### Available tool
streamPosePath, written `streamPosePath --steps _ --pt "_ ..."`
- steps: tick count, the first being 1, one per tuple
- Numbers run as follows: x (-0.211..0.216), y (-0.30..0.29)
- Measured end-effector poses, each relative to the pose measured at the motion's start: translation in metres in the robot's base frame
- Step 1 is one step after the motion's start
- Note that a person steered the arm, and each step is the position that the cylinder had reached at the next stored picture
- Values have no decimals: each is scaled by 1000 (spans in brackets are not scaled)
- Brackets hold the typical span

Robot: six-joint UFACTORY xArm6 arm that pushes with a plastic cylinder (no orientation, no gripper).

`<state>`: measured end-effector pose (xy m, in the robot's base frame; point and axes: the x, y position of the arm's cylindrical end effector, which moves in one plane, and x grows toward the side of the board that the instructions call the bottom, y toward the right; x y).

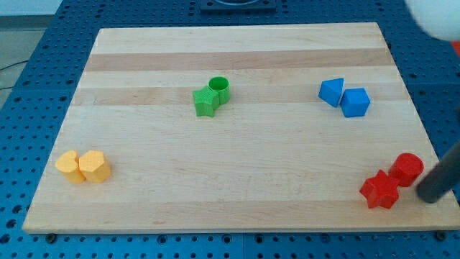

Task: Move the blue cube above to the red circle

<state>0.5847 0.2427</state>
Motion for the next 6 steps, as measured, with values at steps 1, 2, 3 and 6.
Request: streamPosePath --steps 1,2,3,6 --pt "-7 -20" --pt "-11 16" --pt "-11 46" --pt "-48 -16"
